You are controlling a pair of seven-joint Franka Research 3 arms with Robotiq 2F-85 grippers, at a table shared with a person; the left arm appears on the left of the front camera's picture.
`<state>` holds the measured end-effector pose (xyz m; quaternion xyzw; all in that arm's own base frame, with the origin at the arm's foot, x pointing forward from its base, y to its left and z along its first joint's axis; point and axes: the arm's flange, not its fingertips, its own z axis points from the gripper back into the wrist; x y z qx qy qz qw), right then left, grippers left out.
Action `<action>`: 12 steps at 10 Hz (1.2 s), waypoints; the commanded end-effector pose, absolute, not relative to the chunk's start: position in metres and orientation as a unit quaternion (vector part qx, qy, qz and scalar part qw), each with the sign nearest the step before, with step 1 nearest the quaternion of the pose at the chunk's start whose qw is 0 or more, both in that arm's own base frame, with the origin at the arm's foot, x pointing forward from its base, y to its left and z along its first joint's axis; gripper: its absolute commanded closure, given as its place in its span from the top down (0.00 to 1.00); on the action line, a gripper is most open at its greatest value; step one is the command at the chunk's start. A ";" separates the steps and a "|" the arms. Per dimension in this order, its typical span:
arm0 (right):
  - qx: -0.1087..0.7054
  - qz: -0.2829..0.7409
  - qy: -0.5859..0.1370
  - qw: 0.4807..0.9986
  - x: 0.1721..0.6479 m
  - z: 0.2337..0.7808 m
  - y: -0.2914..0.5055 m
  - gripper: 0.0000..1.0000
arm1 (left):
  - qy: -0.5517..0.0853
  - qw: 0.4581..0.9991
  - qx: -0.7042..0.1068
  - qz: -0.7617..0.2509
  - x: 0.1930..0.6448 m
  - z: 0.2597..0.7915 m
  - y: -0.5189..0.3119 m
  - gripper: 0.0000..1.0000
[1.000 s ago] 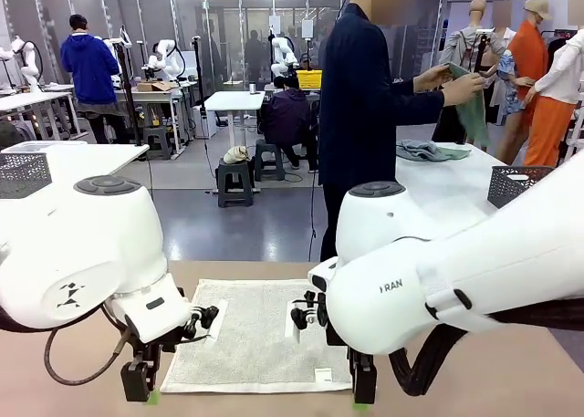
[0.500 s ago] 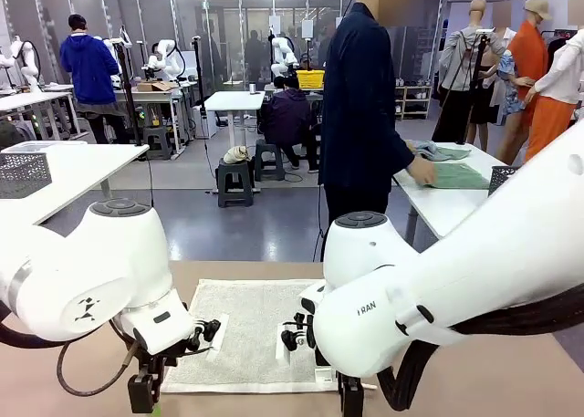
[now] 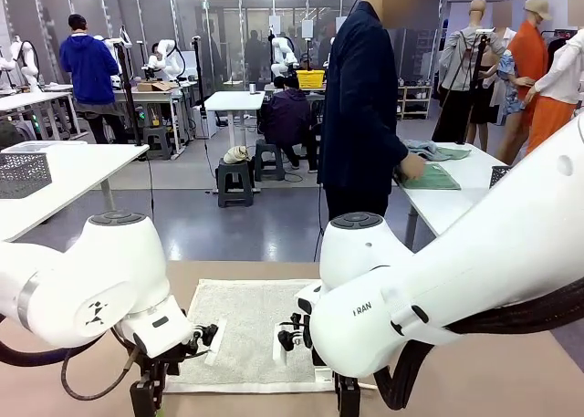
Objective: Fold the towels and place them in the basket.
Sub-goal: When a person lays out a Towel with hook on the table, fold it in half twice.
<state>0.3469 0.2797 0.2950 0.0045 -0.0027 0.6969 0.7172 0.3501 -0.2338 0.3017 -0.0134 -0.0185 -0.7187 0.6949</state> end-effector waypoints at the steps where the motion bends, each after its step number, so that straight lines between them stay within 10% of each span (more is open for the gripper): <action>1: -0.002 0.705 -0.010 0.709 0.352 0.292 0.277 1.00 | -0.027 0.687 -0.023 -0.726 0.345 0.291 -0.224 1.00; 12: -0.012 0.708 -0.020 0.706 0.357 0.282 0.272 1.00 | -0.047 0.693 -0.011 -0.719 0.354 0.280 -0.221 1.00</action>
